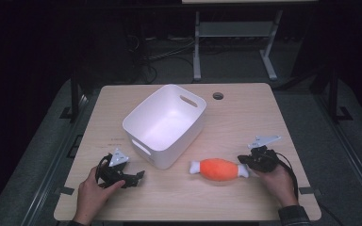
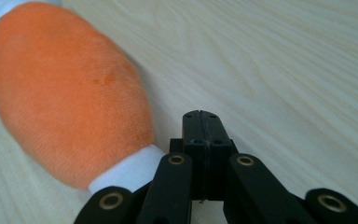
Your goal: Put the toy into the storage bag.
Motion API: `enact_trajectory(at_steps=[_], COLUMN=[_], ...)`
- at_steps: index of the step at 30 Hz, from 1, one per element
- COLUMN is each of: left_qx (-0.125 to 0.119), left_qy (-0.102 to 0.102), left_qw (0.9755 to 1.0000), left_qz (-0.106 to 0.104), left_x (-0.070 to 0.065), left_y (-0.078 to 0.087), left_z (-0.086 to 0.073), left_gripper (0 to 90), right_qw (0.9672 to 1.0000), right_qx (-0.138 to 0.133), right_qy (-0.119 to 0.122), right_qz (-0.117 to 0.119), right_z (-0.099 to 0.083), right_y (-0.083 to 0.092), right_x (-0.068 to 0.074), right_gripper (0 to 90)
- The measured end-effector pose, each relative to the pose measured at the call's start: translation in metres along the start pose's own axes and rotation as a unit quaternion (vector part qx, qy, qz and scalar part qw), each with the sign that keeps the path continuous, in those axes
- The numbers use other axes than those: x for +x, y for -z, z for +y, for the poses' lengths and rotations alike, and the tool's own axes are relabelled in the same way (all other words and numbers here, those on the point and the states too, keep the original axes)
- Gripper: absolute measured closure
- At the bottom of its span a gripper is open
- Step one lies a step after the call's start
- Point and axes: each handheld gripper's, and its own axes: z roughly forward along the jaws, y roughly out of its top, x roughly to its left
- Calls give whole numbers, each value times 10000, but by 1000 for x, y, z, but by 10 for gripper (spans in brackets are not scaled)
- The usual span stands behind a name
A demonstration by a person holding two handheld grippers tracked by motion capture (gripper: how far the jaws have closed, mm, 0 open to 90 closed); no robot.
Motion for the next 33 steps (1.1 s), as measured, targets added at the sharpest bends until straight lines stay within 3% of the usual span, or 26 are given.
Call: enact_trajectory(at_steps=[27, 33], left_qx=[-4, -2], left_qy=[2, 1], left_qw=[10000, 10000], left_qz=[-1, 0], left_x=[0, 0], left_y=[0, 0], left_z=[0, 0], left_gripper=[125, 126], right_qw=[9996, 9996], right_qx=[134, 153], right_qy=[199, 216], right_qz=[121, 142], right_z=[-22, -24], right_y=[22, 22], right_x=[38, 41], right_gripper=[896, 895])
